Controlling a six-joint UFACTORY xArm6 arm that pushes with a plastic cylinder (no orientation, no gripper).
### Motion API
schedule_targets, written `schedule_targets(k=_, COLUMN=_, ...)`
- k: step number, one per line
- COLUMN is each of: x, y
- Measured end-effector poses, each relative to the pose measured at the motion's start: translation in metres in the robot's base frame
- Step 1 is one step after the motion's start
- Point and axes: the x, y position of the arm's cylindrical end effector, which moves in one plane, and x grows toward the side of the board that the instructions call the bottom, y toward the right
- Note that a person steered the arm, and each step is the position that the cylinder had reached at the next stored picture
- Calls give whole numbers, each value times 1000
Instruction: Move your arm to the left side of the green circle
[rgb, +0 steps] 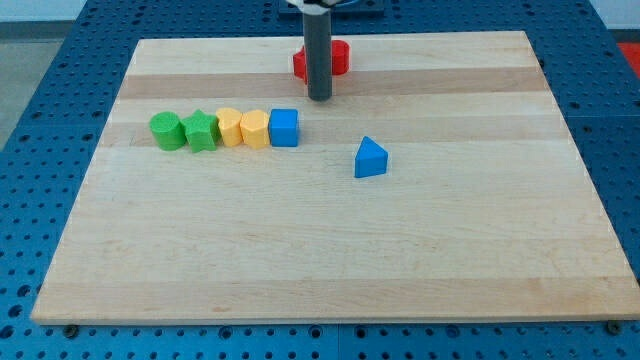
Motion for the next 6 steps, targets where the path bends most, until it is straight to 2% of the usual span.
schedule_targets(k=2, x=70, y=9)
schedule_targets(k=3, x=107, y=-10)
schedule_targets(k=4, x=124, y=-58)
schedule_targets(k=6, x=123, y=-165)
